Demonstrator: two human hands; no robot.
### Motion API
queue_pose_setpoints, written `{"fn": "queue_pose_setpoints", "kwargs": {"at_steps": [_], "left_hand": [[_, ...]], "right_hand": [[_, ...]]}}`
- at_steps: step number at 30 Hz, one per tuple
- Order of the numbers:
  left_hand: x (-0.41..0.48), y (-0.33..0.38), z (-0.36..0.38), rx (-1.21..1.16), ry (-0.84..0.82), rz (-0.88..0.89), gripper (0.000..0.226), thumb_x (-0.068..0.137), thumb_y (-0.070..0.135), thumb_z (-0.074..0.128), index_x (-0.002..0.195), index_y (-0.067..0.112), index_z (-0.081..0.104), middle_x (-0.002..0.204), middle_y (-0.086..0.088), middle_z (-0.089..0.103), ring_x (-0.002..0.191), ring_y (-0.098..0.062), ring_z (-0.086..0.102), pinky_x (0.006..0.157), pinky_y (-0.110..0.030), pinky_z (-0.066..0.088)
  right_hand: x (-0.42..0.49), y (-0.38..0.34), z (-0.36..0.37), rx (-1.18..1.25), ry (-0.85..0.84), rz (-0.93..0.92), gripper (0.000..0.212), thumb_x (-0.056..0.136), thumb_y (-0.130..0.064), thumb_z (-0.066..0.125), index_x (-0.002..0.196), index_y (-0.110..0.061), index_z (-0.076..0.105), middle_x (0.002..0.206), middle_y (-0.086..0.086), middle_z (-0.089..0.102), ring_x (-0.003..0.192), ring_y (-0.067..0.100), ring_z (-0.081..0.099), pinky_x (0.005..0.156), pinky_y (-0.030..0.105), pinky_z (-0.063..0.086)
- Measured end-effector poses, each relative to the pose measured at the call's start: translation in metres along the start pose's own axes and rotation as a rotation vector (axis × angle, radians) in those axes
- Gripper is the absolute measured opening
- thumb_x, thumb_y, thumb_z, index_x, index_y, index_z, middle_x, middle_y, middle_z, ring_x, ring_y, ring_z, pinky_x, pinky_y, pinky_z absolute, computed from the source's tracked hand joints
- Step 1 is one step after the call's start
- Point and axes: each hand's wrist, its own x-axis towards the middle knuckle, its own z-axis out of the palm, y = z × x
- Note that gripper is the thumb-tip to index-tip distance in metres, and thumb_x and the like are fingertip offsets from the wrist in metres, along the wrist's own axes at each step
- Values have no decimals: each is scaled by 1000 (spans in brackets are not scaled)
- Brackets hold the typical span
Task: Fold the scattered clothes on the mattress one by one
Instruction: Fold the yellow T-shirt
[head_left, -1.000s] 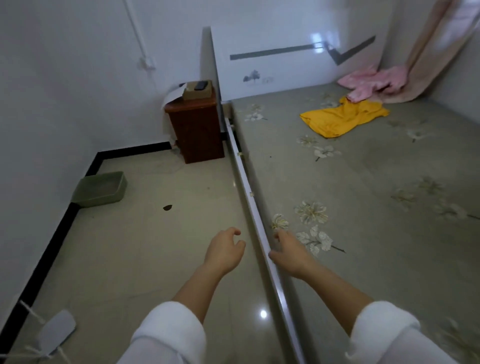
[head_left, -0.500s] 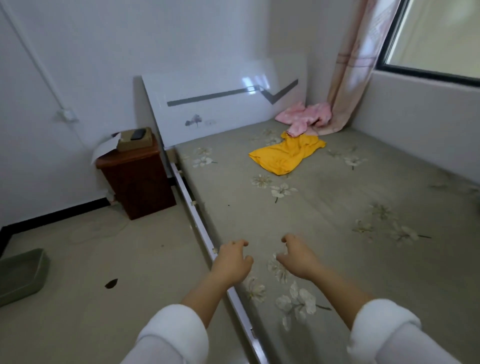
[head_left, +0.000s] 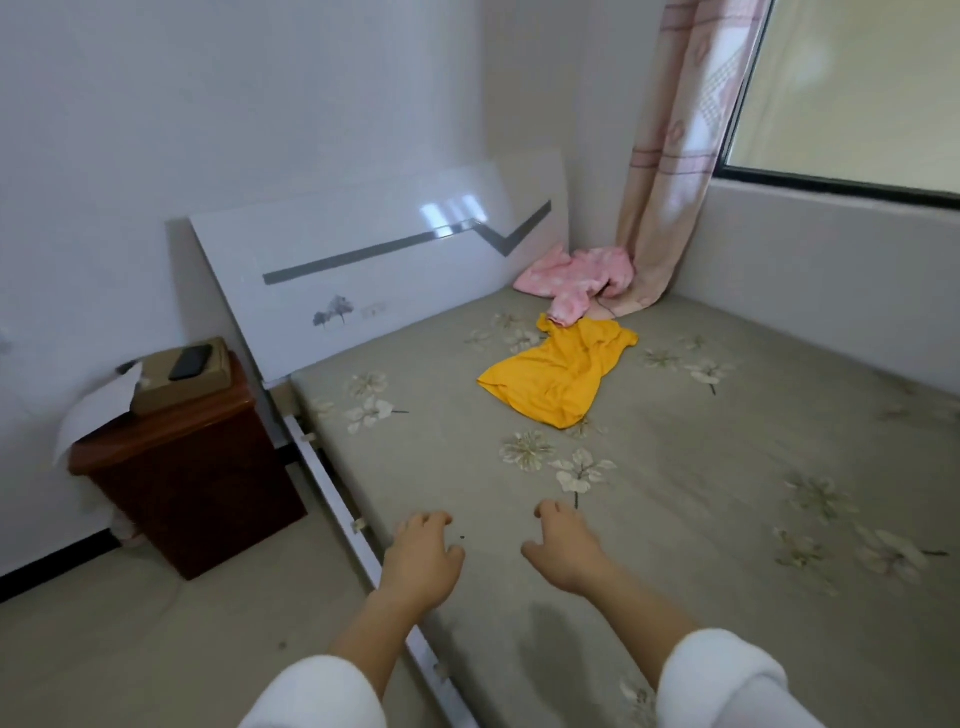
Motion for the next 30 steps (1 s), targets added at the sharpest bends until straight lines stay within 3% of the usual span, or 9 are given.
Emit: {"fn": "queue_pose_setpoints", "kwargs": {"at_steps": [7, 13, 19, 24, 30], "left_hand": [[134, -69, -63, 48, -119, 61, 49, 98, 31, 45, 143, 15, 36, 147, -9, 35, 134, -25, 34, 109, -34, 31], [257, -84, -85, 102, -188, 122, 47, 97, 32, 45, 141, 16, 38, 144, -10, 38, 129, -27, 39, 107, -38, 35], [376, -83, -69, 82, -261, 178, 45, 98, 28, 46, 141, 17, 38, 144, -7, 39, 130, -23, 37, 106, -35, 35], [468, -97, -43, 131, -374, 147, 45, 98, 28, 46, 141, 17, 37, 144, -6, 39, 129, -21, 39, 105, -33, 35], [564, -107, -3, 169, -427, 174, 49, 98, 28, 46, 143, 13, 36, 145, -9, 39, 129, -23, 38, 106, -34, 34]], "right_hand": [[108, -66, 14, 96, -17, 172, 51, 94, -36, 49, 137, -14, 36, 140, 7, 38, 129, 26, 36, 104, 39, 37], [190, -62, 5, 162, 30, 310, 54, 94, -36, 51, 139, -12, 36, 141, 9, 38, 128, 26, 37, 104, 40, 37], [299, -30, 5, 204, 72, 452, 45, 93, -32, 52, 131, -10, 41, 135, 9, 42, 125, 26, 39, 101, 38, 38], [398, -7, 21, 285, 4, 549, 46, 92, -32, 54, 130, -8, 43, 133, 11, 43, 124, 27, 40, 101, 38, 39], [474, 20, 43, 349, 31, 602, 41, 93, -29, 54, 125, -5, 46, 126, 12, 48, 114, 28, 47, 85, 33, 40]]}}
